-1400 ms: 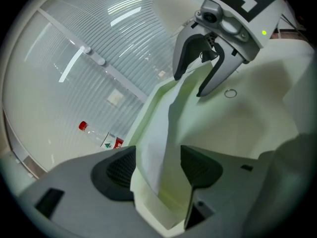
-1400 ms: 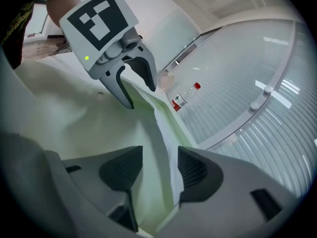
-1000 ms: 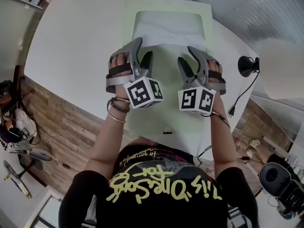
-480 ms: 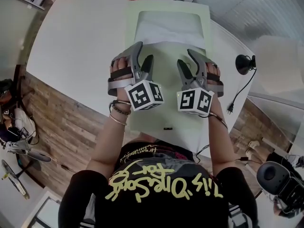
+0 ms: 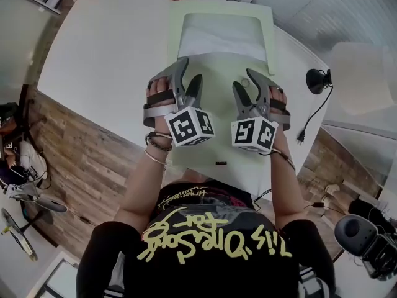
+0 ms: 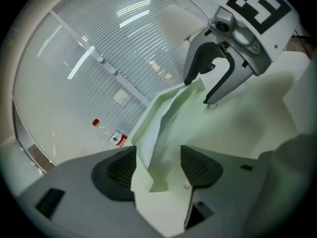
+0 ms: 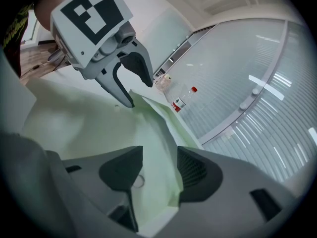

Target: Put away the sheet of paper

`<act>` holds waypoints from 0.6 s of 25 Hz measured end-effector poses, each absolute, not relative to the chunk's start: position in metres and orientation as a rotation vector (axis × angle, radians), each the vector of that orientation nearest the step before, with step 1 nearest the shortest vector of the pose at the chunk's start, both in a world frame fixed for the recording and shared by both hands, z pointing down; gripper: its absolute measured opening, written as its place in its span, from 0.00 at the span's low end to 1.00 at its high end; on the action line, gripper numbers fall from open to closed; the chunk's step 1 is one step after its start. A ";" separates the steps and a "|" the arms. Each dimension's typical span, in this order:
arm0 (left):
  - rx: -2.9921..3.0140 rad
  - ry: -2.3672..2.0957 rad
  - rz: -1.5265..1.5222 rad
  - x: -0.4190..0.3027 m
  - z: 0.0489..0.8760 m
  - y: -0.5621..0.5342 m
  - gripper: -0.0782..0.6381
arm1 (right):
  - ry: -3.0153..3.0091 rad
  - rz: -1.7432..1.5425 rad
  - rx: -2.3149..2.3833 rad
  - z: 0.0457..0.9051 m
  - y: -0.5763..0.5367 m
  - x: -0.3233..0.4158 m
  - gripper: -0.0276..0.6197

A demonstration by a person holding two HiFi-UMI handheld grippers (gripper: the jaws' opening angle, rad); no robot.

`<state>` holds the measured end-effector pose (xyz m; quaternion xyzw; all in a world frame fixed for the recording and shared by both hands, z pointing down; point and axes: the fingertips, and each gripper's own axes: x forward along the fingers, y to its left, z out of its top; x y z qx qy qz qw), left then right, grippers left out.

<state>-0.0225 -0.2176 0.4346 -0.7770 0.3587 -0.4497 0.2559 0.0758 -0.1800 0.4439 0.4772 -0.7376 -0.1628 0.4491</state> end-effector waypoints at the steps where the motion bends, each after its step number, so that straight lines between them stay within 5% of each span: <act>1: -2.114 0.973 -1.218 -0.024 0.435 -0.215 0.49 | -1.824 -0.401 1.183 0.444 -0.178 0.075 0.36; 15: -2.207 0.996 -1.162 -0.038 0.427 -0.187 0.49 | -1.822 -0.381 1.242 0.433 -0.147 0.062 0.36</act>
